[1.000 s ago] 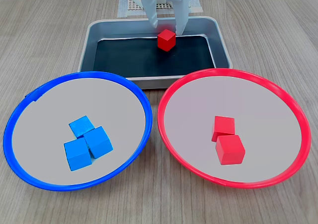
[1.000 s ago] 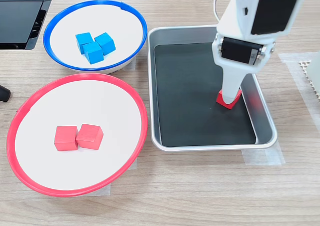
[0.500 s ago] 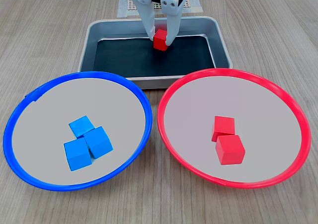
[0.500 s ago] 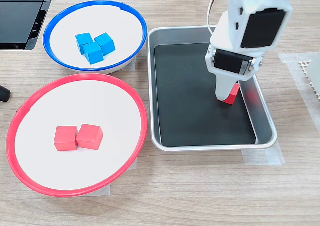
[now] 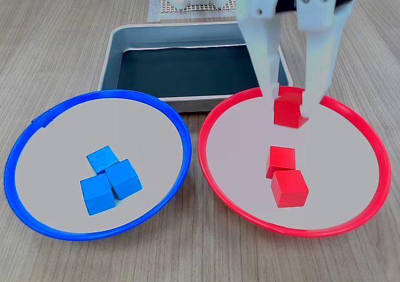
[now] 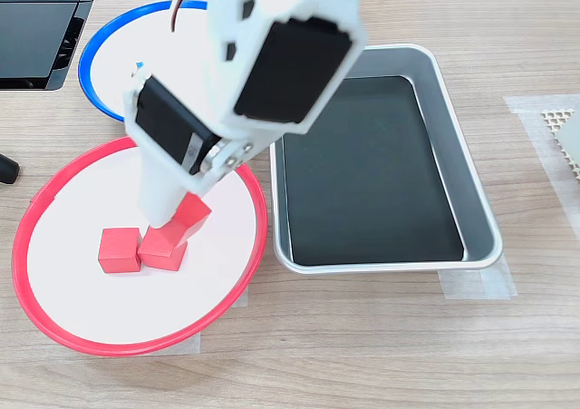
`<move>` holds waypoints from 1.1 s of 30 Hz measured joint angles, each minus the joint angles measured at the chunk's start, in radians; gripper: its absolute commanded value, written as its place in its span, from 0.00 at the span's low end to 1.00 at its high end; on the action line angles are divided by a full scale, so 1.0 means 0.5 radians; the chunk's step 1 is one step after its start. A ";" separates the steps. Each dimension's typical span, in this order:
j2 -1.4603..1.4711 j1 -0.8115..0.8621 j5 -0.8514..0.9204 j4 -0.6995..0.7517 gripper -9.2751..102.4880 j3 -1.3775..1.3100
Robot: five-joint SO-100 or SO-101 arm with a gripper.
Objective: Move six blocks tray to matching dishes
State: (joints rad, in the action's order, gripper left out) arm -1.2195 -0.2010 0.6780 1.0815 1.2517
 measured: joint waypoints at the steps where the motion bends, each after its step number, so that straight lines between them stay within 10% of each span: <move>1: 0.009 -0.003 0.055 -0.061 0.22 0.031; 6: 0.012 -0.025 0.239 -0.184 0.32 0.120; 9: -0.077 -0.015 0.273 -0.233 0.09 0.245; 12: -0.350 -0.012 0.218 -0.328 0.08 0.451; 26: -2.454 0.380 -1.071 -1.157 0.08 2.691; 33: -3.516 0.494 -1.313 -0.795 0.08 3.418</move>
State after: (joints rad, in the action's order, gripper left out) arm -2.9775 0.0460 0.0215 0.6842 2.9606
